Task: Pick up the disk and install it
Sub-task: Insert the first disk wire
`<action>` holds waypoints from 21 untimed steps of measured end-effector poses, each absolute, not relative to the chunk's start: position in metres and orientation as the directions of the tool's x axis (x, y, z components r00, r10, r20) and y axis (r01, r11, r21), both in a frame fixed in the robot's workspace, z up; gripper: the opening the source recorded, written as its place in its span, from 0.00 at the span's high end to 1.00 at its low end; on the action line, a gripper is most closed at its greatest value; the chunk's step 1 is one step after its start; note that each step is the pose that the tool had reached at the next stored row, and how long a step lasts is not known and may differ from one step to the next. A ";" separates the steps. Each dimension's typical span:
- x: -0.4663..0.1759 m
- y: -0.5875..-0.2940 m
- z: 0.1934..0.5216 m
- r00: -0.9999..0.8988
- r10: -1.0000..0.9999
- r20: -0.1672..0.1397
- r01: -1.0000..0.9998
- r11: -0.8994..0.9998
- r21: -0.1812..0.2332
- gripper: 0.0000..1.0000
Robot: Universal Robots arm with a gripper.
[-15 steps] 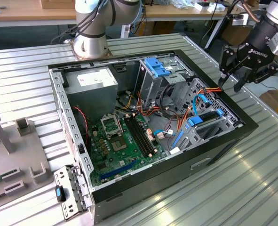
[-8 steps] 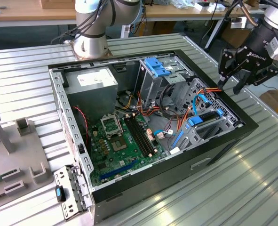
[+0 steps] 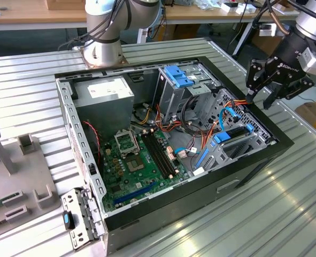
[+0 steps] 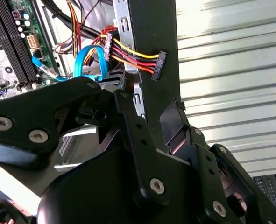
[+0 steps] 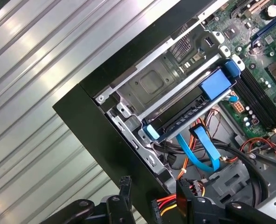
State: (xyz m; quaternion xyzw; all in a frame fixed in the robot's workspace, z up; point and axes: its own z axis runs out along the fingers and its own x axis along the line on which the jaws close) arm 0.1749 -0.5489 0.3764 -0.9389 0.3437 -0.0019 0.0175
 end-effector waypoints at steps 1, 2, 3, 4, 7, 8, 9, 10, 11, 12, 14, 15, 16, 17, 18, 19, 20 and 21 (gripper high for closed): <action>0.175 -0.546 0.376 0.764 -0.645 -0.008 -0.645 -0.763 -0.034 0.49; 0.175 -0.544 0.376 0.764 -0.645 -0.008 -0.645 -0.763 -0.034 0.49; 0.175 -0.543 0.375 0.764 -0.645 -0.008 -0.645 -0.764 -0.034 0.49; 0.176 -0.542 0.373 0.765 -0.644 -0.008 -0.644 -0.764 -0.034 0.49; 0.182 -0.541 0.371 0.765 -0.643 -0.007 -0.643 -0.765 -0.033 0.49; 0.182 -0.541 0.370 0.765 -0.643 -0.008 -0.643 -0.765 -0.033 0.49; 0.182 -0.541 0.368 0.765 -0.644 -0.007 -0.643 -0.765 -0.033 0.49; 0.182 -0.541 0.367 0.765 -0.644 -0.008 -0.643 -0.765 -0.033 0.49; 0.182 -0.541 0.367 0.765 -0.643 -0.007 -0.643 -0.765 -0.033 0.49; 0.182 -0.541 0.367 0.765 -0.644 -0.007 -0.643 -0.765 -0.033 0.49; 0.182 -0.541 0.367 0.765 -0.643 -0.007 -0.643 -0.765 -0.033 0.49; 0.182 -0.541 0.366 0.765 -0.644 -0.007 -0.643 -0.765 -0.033 0.58; 0.182 -0.541 0.366 0.765 -0.644 -0.007 -0.643 -0.765 -0.033 0.64; 0.182 -0.541 0.366 0.765 -0.643 -0.007 -0.643 -0.765 -0.033 0.64; 0.182 -0.541 0.366 0.765 -0.644 -0.007 -0.643 -0.765 -0.033 0.64; 0.182 -0.541 0.366 0.765 -0.644 -0.007 -0.643 -0.765 -0.033 0.71; 0.182 -0.541 0.366 0.765 -0.643 -0.007 -0.643 -0.765 -0.033 0.71; 0.182 -0.541 0.366 0.765 -0.644 -0.007 -0.643 -0.765 -0.033 0.71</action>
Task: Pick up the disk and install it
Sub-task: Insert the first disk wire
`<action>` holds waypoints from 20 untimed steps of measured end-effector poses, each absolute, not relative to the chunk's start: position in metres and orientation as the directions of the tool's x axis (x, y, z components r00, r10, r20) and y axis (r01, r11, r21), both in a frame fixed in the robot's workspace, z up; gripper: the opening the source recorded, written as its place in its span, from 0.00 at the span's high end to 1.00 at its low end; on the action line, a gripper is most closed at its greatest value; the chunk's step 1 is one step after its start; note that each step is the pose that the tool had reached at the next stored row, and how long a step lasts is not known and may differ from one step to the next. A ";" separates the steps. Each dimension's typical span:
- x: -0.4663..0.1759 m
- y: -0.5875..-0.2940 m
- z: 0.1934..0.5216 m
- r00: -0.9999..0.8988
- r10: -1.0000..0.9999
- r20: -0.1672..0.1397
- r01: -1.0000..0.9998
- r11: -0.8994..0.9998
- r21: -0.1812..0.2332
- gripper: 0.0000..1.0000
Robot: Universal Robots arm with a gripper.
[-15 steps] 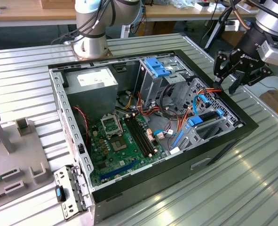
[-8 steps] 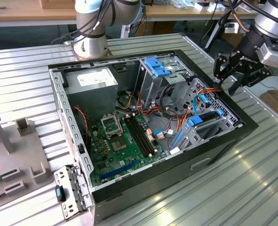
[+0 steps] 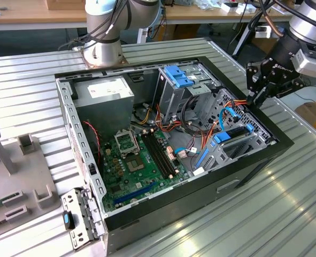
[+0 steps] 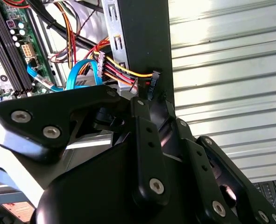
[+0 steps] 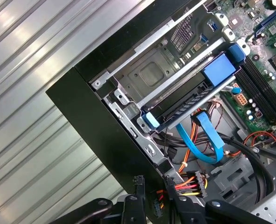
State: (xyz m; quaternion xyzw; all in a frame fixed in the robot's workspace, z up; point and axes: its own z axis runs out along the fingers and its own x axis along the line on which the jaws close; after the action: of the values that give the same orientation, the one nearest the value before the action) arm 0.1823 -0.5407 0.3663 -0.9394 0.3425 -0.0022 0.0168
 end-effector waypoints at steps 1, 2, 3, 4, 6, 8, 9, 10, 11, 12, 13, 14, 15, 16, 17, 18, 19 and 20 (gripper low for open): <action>0.182 -0.541 0.366 0.765 -0.644 -0.007 -0.643 -0.765 -0.033 0.71; 0.182 -0.541 0.366 0.765 -0.643 -0.007 -0.643 -0.765 -0.033 0.71; 0.183 -0.541 0.366 0.766 -0.643 -0.008 -0.643 -0.765 -0.033 0.71; 0.183 -0.541 0.366 0.765 -0.643 -0.008 -0.643 -0.765 -0.033 0.71; 0.183 -0.541 0.366 0.765 -0.644 -0.007 -0.643 -0.765 -0.033 0.71; 0.183 -0.541 0.366 0.765 -0.643 -0.007 -0.643 -0.765 -0.033 0.71; 0.183 -0.541 0.366 0.765 -0.644 -0.007 -0.643 -0.765 -0.033 0.71; 0.183 -0.541 0.366 0.765 -0.643 -0.007 -0.643 -0.765 -0.033 0.71; 0.183 -0.541 0.366 0.765 -0.644 -0.007 -0.643 -0.765 -0.033 0.72; 0.183 -0.541 0.366 0.765 -0.644 -0.007 -0.643 -0.765 -0.033 0.79; 0.183 -0.541 0.366 0.765 -0.644 -0.007 -0.643 -0.765 -0.033 0.79; 0.183 -0.541 0.366 0.765 -0.643 -0.007 -0.643 -0.765 -0.033 0.83; 0.183 -0.541 0.366 0.765 -0.644 -0.007 -0.643 -0.765 -0.033 0.83; 0.183 -0.541 0.366 0.765 -0.644 -0.007 -0.643 -0.765 -0.033 0.83; 0.183 -0.541 0.366 0.765 -0.644 -0.007 -0.643 -0.765 -0.033 0.83; 0.184 -0.541 0.366 0.765 -0.643 -0.007 -0.643 -0.765 -0.033 0.83; 0.184 -0.541 0.366 0.765 -0.643 -0.007 -0.643 -0.765 -0.033 0.83; 0.184 -0.541 0.366 0.765 -0.644 -0.007 -0.643 -0.765 -0.033 0.83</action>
State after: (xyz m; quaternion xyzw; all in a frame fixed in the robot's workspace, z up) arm 0.1835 -0.5407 0.3662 -0.9394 0.3425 -0.0022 0.0168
